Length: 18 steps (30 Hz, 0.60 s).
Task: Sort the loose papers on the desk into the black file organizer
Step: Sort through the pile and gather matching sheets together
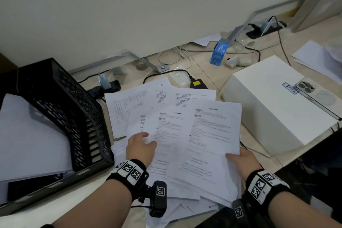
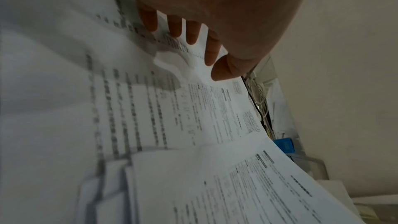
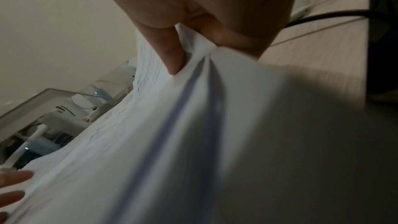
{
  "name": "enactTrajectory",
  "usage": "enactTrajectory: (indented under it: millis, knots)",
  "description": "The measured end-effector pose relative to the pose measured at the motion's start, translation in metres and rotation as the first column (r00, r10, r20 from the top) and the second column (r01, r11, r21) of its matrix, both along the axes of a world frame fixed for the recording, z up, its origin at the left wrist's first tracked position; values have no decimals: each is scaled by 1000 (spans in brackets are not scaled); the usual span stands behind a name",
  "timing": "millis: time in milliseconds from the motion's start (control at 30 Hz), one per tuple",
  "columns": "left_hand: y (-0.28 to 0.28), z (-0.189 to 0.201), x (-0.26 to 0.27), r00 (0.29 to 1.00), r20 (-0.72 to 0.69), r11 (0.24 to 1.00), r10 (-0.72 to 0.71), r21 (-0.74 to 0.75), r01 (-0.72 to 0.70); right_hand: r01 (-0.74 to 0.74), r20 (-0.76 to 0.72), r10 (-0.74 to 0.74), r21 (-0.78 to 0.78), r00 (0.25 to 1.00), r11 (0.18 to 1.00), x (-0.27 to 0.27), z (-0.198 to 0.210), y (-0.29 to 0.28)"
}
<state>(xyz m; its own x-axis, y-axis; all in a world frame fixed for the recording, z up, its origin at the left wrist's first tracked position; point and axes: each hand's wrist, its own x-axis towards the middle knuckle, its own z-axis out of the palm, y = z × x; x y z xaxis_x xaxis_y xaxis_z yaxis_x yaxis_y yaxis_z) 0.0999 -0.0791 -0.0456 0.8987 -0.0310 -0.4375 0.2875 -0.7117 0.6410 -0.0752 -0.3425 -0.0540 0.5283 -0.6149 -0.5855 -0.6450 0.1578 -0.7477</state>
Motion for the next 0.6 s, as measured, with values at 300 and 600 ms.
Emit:
enactTrajectory:
  millis: [300, 600]
  knots:
    - [1, -15, -6, 986, -59, 988, -154, -20, 153, -99, 63, 94, 68, 994, 993, 29, 7, 29]
    - [9, -12, -1, 957, -289, 929, 34, -344, -137, -103, 51, 98, 93, 994, 990, 30, 2, 32]
